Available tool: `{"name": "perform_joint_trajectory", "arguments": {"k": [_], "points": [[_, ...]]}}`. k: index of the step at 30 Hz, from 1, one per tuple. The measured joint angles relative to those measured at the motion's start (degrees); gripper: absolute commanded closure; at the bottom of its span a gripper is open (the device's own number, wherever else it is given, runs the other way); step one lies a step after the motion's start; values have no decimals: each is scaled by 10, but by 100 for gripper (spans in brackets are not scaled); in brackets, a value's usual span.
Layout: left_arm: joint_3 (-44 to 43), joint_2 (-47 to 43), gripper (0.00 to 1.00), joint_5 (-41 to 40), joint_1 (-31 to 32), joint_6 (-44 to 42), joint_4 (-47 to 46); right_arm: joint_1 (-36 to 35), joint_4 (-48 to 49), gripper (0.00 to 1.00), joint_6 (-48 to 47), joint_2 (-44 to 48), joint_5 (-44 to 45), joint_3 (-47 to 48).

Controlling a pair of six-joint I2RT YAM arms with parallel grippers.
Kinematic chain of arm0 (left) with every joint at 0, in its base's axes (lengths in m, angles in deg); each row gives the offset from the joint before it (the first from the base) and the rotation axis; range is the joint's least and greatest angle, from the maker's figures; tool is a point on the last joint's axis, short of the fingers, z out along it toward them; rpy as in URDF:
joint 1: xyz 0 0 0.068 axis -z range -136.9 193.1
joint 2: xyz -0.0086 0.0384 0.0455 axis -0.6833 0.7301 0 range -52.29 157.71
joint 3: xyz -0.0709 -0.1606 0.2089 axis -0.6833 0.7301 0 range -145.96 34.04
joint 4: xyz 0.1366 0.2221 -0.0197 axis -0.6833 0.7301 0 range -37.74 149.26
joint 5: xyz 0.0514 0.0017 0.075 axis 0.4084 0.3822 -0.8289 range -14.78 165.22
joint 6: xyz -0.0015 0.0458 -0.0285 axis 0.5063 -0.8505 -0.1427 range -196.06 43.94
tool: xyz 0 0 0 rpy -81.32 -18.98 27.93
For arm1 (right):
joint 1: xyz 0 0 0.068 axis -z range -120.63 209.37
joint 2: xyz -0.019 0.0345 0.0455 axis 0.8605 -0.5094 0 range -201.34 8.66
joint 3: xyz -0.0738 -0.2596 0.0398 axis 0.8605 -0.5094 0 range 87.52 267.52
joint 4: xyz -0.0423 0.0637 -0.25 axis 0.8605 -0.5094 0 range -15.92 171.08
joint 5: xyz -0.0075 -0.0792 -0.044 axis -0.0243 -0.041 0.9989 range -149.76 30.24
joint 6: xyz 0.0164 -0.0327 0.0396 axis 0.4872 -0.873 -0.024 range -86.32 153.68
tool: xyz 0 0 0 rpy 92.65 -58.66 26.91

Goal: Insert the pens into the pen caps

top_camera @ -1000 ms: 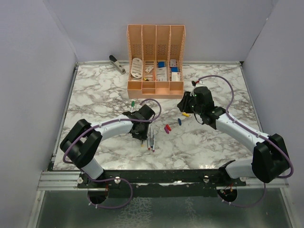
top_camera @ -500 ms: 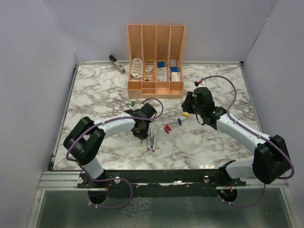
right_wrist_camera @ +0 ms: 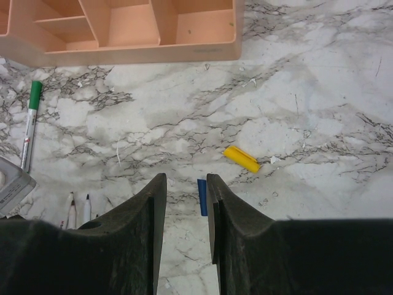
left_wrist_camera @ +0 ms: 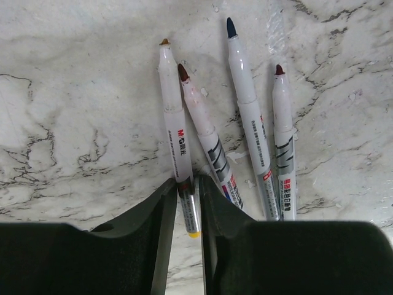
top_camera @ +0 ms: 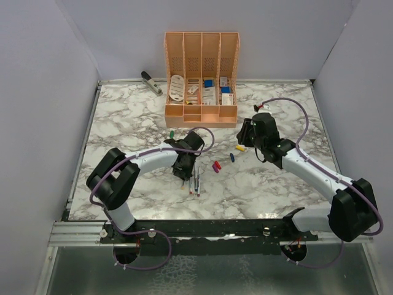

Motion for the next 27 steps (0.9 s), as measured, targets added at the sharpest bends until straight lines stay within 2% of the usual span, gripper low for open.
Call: {"name": "perform_joint_trajectory", "arguments": {"k": [2, 6, 9, 13, 22, 27], "points": [[-3, 3, 69, 2, 0, -3, 3, 0, 0, 68, 1, 3, 0, 0], [-6, 9, 70, 6, 0, -4, 5, 0, 0, 68, 2, 4, 0, 0], [-5, 9, 79, 6, 0, -4, 5, 0, -1, 68, 4, 6, 0, 0], [0, 9, 100, 3, -4, -2, 7, 0, -1, 68, 4, 14, 0, 0], [0, 9, 100, 3, -5, 3, 8, 0, -4, 68, 4, 22, 11, 0], [-2, -4, 100, -4, -4, 2, 6, 2, -25, 67, 0, -2, 29, 7]]}}
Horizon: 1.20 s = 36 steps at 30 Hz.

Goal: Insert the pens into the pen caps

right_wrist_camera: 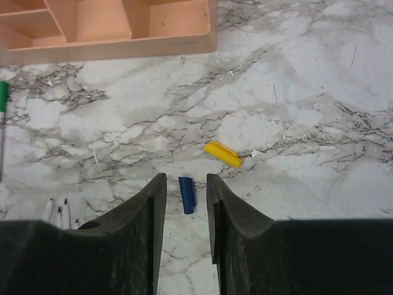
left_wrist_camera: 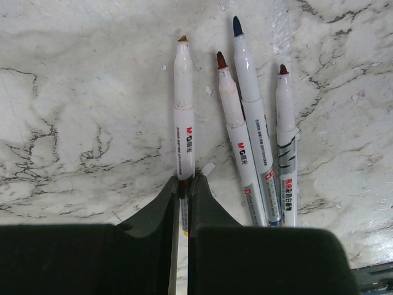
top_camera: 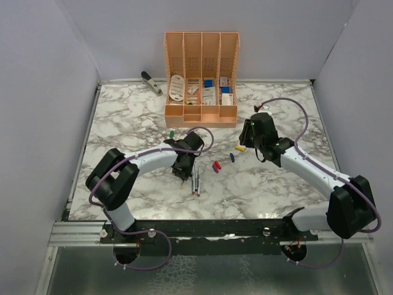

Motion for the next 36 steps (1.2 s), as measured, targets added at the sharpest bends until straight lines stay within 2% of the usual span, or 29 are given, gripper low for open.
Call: {"name": "perform_joint_trajectory", "arguments": {"k": [7, 19, 29, 36], "points": [[-8, -9, 100, -23, 0, -10, 13, 21, -31, 60, -33, -63, 0, 27], [-62, -113, 100, -48, -2, -62, -3, 67, -60, 60, -117, -164, -57, 92], [-9, -159, 100, 59, -3, -104, -139, 67, -59, 60, -171, -192, -101, 92], [-3, -160, 100, 132, -3, -125, -197, 67, -56, 60, -190, -220, -108, 92]]}}
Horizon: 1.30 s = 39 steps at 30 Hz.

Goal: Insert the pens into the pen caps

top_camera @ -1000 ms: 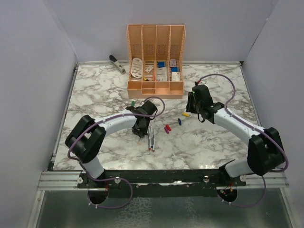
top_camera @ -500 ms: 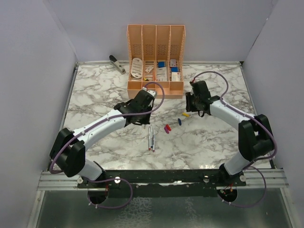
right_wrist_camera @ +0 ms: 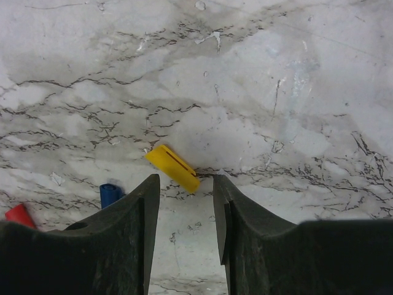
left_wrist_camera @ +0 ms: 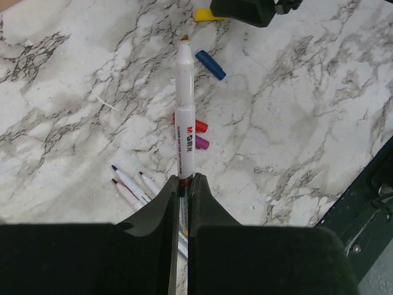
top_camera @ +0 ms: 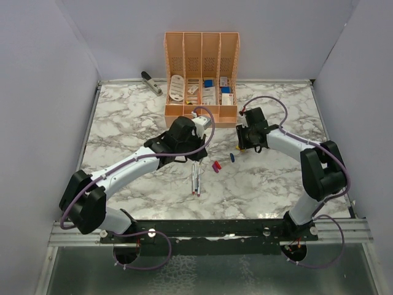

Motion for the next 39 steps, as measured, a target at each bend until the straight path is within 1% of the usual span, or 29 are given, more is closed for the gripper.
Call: {"name": "perform_joint_trajectory", "arguments": {"k": [8, 15, 18, 20, 22, 24, 27, 29, 31, 34, 39], "points": [[21, -23, 100, 47, 0, -9, -37, 0, 1, 60, -13, -29, -20, 1], [21, -23, 100, 54, 0, -11, -37, 0, 4, 60, -17, -39, -37, 2], [21, -23, 100, 55, -3, -13, -38, 0, 4, 63, -17, -43, -40, 2], [21, -23, 100, 55, -3, -13, -39, 0, 6, 66, -17, -44, -40, 2], [21, -22, 100, 57, -4, -14, -39, 0, 7, 71, -17, -45, -40, 3], [21, -21, 100, 58, -4, -14, -40, 0, 9, 80, -17, -48, -40, 5], [21, -19, 100, 59, -7, -14, -40, 1, 12, 90, -15, -51, -40, 6], [21, -19, 100, 59, -8, -13, -39, 1, 15, 92, -12, -52, -40, 7], [21, -19, 100, 59, -9, -13, -39, 1, 17, 91, -10, -54, -42, 7], [21, -19, 100, 59, -11, -13, -40, 1, 18, 79, -6, -55, -43, 9], [21, -19, 100, 59, -14, -13, -39, 1, 18, 70, -1, -60, -44, 15]]}}
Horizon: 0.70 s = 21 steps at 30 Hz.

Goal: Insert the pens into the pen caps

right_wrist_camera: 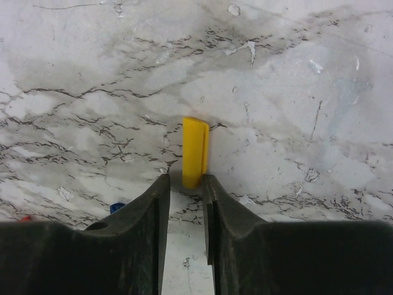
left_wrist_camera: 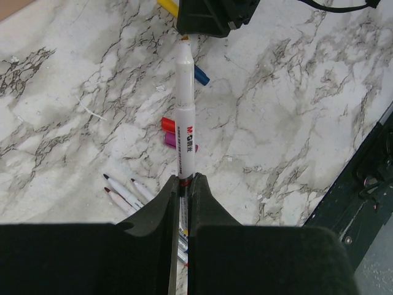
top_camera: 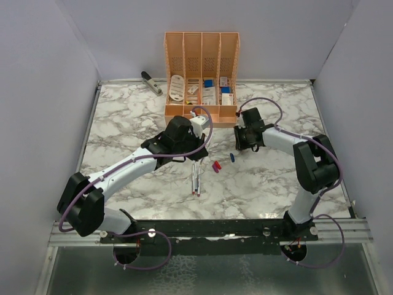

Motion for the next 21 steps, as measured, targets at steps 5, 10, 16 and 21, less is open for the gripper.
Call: {"name": "perform_joint_trajectory", "arguments": {"k": [5, 10, 16, 21], "points": [[0, 0, 100, 0, -1, 0, 0, 0, 0, 70, 2, -11, 0, 15], [0, 3, 100, 0, -2, 0, 0, 0, 0, 70, 1, -34, 1, 42], [0, 4, 100, 0, -4, 0, 0, 0, 0, 69, 2, -50, 2, 63], [0, 4, 100, 0, -5, 0, 0, -1, -1, 55, 4, -48, 10, 62]]}}
